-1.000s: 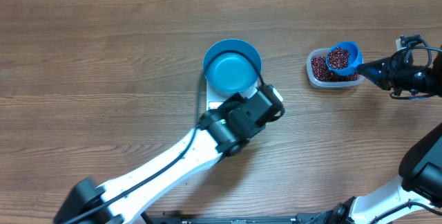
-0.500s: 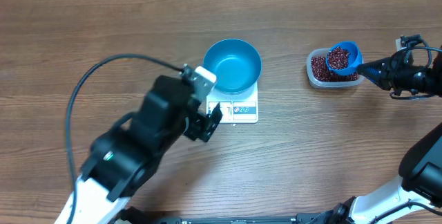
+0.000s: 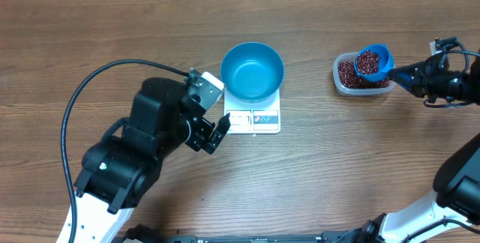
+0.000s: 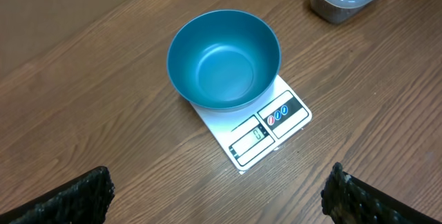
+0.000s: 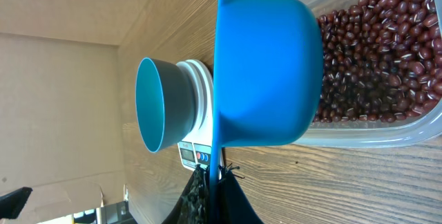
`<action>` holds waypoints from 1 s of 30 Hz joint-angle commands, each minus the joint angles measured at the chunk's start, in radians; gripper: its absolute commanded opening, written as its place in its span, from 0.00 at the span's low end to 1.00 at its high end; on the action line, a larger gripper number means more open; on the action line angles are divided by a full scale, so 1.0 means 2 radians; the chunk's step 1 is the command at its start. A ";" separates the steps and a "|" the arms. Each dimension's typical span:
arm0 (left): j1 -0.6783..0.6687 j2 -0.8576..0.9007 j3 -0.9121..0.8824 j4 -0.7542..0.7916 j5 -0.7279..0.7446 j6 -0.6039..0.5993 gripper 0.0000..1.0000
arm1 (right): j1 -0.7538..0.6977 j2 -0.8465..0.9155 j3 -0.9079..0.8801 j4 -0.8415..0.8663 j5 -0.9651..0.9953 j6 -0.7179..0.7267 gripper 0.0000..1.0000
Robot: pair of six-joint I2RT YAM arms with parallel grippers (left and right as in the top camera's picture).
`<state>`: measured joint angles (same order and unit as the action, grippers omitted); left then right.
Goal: Scoop item into bowl and weigh 150g on scale
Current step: 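Raise the left gripper back beside the scale, then carry the filled scoop over the teal bowl with the right gripper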
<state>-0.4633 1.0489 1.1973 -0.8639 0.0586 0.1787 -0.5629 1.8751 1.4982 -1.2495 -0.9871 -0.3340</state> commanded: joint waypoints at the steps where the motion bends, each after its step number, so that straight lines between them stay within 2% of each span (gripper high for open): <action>1: 0.022 0.002 0.002 0.011 0.038 0.009 1.00 | -0.002 0.000 -0.001 0.003 -0.012 -0.006 0.04; 19: 0.029 0.016 0.002 0.011 0.036 -0.002 1.00 | -0.002 0.000 0.006 -0.022 -0.039 -0.003 0.04; 25: 0.029 0.028 0.002 0.011 0.036 -0.002 0.99 | 0.005 0.000 0.037 -0.031 -0.038 0.027 0.04; 30: 0.029 0.047 0.002 0.014 0.036 -0.001 1.00 | 0.031 -0.001 0.096 -0.081 -0.019 0.027 0.04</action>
<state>-0.4114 1.1194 1.1969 -0.8421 0.1169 0.1833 -0.5373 1.8771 1.6108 -1.3785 -1.0180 -0.2832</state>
